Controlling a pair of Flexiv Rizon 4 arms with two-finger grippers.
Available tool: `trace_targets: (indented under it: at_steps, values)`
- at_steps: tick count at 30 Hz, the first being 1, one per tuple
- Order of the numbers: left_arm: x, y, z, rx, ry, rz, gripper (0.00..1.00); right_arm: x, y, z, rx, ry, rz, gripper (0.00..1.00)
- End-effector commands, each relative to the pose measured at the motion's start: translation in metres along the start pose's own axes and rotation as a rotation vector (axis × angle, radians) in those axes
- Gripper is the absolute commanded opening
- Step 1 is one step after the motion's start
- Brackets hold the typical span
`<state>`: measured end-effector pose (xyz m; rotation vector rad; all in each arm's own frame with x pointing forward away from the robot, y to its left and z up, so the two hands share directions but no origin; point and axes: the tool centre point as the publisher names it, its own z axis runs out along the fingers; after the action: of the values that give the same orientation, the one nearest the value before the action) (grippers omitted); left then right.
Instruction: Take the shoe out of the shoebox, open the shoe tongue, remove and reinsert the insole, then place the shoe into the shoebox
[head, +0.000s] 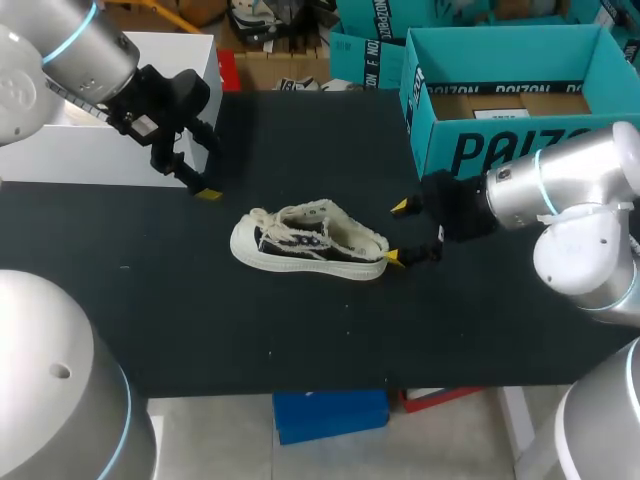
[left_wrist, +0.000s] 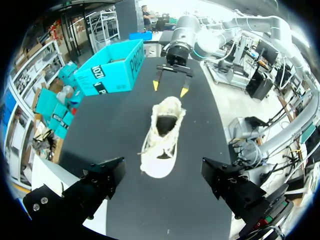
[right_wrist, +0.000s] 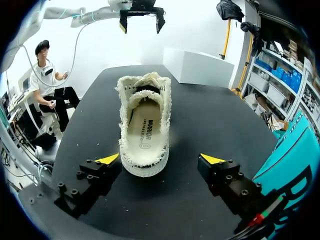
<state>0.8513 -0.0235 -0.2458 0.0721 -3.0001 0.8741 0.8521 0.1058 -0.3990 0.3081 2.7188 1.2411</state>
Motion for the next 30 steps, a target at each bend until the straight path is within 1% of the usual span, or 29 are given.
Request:
trace_targets:
  at_steps: [1,6,12,19,25,30]
  values:
    - [0.0,0.001,0.002,0.002,-0.004,0.003,1.0,0.008,0.001,0.015,0.003,-0.03,0.016,1.0]
    - [0.0,0.001,0.002,0.002,-0.004,0.003,1.0,0.025,-0.002,0.017,0.008,-0.048,0.038,1.0]
    - [0.0,0.001,0.002,0.002,-0.004,0.003,1.0,0.033,-0.005,0.028,0.009,-0.051,0.046,1.0]
    - [0.0,0.001,0.002,0.002,-0.004,0.003,1.0,0.026,-0.004,0.04,0.014,-0.037,0.026,1.0]
    - [0.0,0.001,0.002,0.002,-0.004,0.003,1.0,0.018,-0.001,0.043,0.014,-0.03,0.022,1.0]
    - [0.0,0.001,0.002,0.002,-0.004,0.003,1.0,0.016,-0.001,0.044,0.014,-0.028,0.027,1.0]
